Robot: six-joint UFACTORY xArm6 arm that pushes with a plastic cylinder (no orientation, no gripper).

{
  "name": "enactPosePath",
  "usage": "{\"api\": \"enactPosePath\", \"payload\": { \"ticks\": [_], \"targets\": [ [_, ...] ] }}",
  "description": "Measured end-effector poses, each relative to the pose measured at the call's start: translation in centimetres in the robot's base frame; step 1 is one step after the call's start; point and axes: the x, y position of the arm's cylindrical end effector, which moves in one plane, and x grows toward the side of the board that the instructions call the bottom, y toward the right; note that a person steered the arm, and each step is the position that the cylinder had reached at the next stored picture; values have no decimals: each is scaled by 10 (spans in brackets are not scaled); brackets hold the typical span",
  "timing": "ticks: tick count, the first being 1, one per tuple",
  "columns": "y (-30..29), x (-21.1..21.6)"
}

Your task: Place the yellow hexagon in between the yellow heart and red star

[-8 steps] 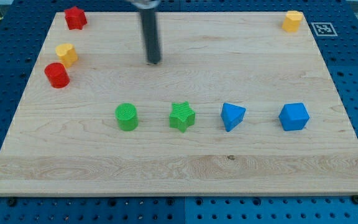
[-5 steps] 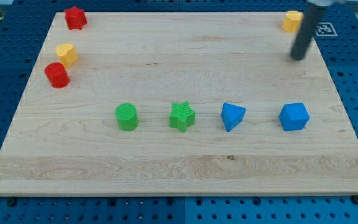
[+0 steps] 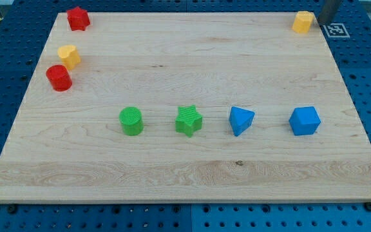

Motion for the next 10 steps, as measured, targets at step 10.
{"api": "enactPosePath", "payload": {
  "ticks": [10],
  "targets": [
    [-155,17]
  ]
}}
